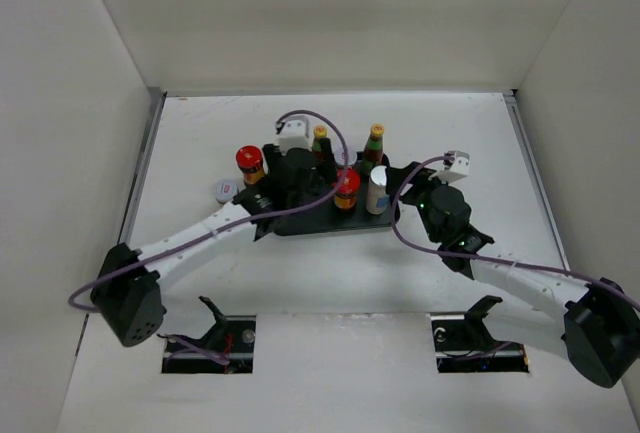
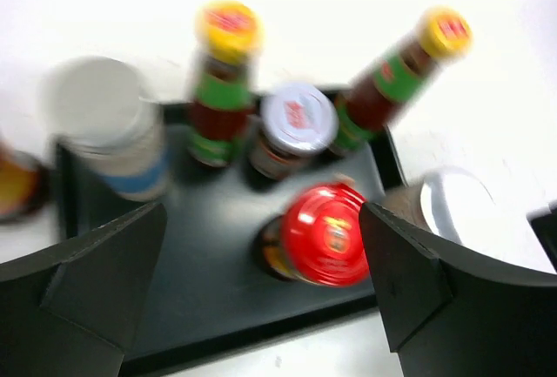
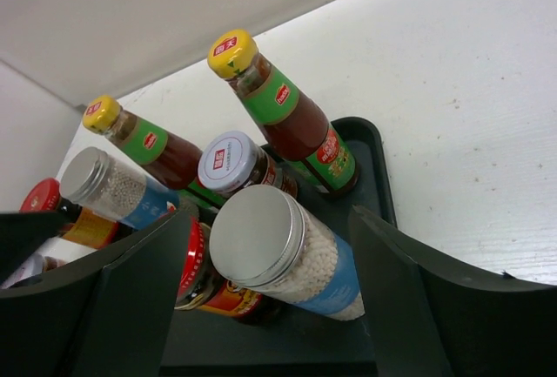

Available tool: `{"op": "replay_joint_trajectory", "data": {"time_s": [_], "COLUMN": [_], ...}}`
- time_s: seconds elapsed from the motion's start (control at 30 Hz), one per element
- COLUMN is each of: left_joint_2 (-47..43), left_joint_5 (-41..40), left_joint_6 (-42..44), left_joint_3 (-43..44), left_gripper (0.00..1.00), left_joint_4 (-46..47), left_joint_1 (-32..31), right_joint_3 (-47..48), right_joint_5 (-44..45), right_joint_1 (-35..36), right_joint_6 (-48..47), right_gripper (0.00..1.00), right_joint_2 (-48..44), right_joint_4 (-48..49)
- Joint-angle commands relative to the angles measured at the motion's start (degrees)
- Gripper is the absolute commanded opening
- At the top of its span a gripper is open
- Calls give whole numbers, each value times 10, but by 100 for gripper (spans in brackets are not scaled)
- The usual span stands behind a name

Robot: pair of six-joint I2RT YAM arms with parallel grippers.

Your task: Organize the condiment bottles

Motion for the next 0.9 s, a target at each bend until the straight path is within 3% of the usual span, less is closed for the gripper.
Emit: {"op": "replay_joint_trajectory", "data": {"time_s": [0.0,0.17,0.27,0.57,0.87], "left_joint_2": [-71,-131,-120,-26,26], "left_joint_5": [-48,-52,-42,-1,8], "left_joint_6": [-6,-10,-1,39,62], "left_joint_3": [-50,-117,-121,-100,-106], "left_gripper": [94,90,89,89,87], "left_joint_4": [-1,10,28,96,166], "left_joint_1": [52,162,215,249,261], "right_joint_3": [2,8,10,22,28], "right_joint_5": [-3,-11,-11,-42,-49], "right_joint_1": [0,2,2,6,12], "right_joint_6": [2,0,-2,-12,-14], "right_gripper": [78,62,59,79,81], "right_joint_2": [-1,7,17,37,46], "right_joint_4": [25,26,31,34,32]}}
